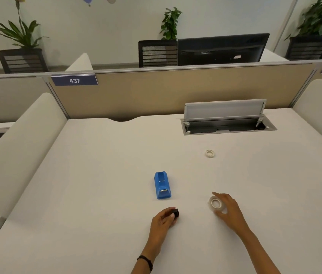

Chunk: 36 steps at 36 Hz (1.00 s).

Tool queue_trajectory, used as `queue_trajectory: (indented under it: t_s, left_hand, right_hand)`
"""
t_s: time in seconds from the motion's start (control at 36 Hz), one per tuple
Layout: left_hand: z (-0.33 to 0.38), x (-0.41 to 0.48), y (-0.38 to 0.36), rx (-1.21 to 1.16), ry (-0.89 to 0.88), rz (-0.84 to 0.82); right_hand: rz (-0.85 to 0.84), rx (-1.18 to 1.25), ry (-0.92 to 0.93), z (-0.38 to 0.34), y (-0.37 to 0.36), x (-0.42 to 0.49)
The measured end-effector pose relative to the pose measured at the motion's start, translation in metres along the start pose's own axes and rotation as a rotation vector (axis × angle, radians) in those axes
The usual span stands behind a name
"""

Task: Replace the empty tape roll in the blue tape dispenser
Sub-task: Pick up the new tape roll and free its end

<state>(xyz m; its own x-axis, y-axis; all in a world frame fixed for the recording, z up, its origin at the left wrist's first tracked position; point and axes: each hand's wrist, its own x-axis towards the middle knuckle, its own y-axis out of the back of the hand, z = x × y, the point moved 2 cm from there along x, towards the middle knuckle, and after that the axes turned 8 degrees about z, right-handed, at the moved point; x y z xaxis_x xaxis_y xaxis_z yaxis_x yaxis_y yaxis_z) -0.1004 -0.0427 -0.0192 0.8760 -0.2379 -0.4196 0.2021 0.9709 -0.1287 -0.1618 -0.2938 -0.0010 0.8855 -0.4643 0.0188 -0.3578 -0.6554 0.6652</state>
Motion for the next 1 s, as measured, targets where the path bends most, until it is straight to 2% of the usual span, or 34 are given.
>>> queue_trajectory:
  t_s: [0.17, 0.33, 0.64, 1.0]
  left_hand:
    - [-0.003, 0.003, 0.001, 0.015, -0.032, -0.028]
    - [-0.005, 0.006, 0.001, 0.023, -0.054, -0.023]
    - [-0.005, 0.007, 0.0, 0.066, -0.087, -0.012]
    - [-0.004, 0.005, -0.002, 0.034, -0.065, 0.004]
  right_hand:
    - [0.02, 0.039, -0.049, -0.011, -0.016, 0.001]
    - [0.007, 0.242, -0.121, -0.031, -0.036, 0.001]
    - [-0.2, 0.557, -0.277, -0.057, -0.067, -0.02]
    - [-0.366, 0.595, -0.265, -0.056, -0.073, -0.028]
